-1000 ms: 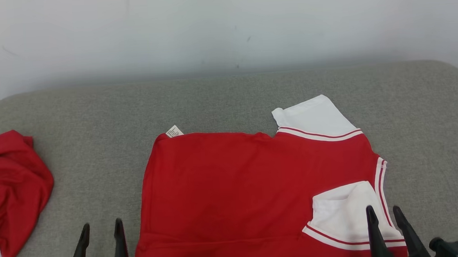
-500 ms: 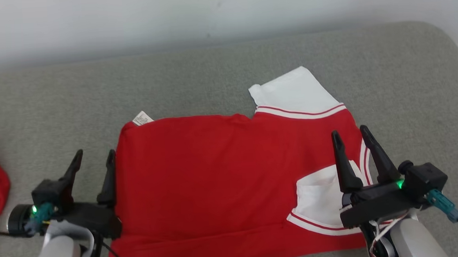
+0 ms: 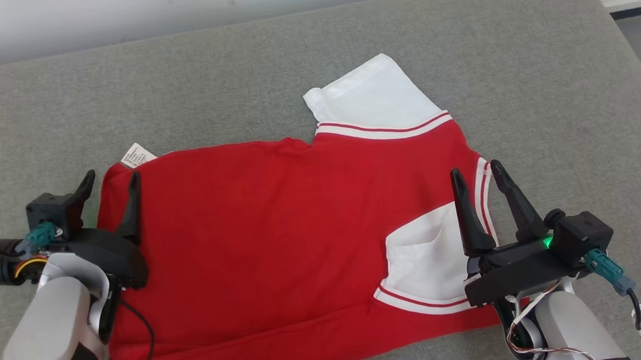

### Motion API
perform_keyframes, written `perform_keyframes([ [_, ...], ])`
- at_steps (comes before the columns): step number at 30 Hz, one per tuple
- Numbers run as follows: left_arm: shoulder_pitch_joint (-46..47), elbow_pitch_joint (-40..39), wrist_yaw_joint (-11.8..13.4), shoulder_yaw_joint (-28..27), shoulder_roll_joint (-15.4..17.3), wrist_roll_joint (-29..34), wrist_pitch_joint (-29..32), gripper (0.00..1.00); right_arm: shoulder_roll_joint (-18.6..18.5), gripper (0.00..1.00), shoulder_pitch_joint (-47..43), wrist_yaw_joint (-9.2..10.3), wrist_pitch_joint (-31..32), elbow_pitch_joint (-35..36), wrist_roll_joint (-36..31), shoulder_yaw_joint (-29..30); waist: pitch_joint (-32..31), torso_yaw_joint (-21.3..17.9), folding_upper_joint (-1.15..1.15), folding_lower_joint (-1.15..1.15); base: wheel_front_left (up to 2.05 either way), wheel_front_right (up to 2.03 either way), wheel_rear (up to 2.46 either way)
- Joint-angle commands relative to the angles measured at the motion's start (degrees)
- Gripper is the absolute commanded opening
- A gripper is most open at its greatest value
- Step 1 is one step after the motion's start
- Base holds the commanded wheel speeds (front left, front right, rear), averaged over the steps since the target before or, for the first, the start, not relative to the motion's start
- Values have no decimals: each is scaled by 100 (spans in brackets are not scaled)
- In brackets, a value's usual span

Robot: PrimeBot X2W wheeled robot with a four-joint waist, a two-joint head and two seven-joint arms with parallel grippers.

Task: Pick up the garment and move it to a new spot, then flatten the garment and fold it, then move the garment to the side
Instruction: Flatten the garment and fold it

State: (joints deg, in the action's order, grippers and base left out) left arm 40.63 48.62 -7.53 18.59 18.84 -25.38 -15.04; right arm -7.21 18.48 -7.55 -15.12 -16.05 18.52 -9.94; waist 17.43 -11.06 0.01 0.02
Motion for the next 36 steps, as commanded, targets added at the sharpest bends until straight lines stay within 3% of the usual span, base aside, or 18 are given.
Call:
perform_keyframes([
  [1,88,65,12,61,69,-128,-17,85,-18,100,-4,8,1,-10,-23,3,19,-36,-1,-2,0,0,0],
  [2,117,108,11,101,53,-181,-17,45,-22,100,-2,8,1,-19,-21,3,9,-37,-1,-2,0,0,0],
  [3,142,167,11,161,44,-244,-17,17,-26,100,3,8,1,-32,-28,1,1,-35,-1,-2,0,0,0],
  [4,169,224,12,224,50,-313,-18,0,-29,100,11,9,1,-41,-42,-8,-8,-32,-1,-2,0,0,0],
  [11,229,288,12,335,37,-896,-19,0,-89,100,10,8,1,-73,-62,-6,-96,53,-1,-2,0,0,0],
  [18,-33,-149,12,721,92,-1506,-20,0,-243,100,261,8,1,-319,136,-53,-75,289,-1,-2,0,0,0],
  [26,304,-486,11,1016,49,-1558,-21,0,-545,100,1928,8,653,-1505,190,-132,340,643,-1,-2,0,0,0],
  [36,962,-704,12,1199,-290,-1417,-21,0,-695,100,3900,8,1357,-3475,-339,-3,980,1152,-1,-2,0,0,0],
])
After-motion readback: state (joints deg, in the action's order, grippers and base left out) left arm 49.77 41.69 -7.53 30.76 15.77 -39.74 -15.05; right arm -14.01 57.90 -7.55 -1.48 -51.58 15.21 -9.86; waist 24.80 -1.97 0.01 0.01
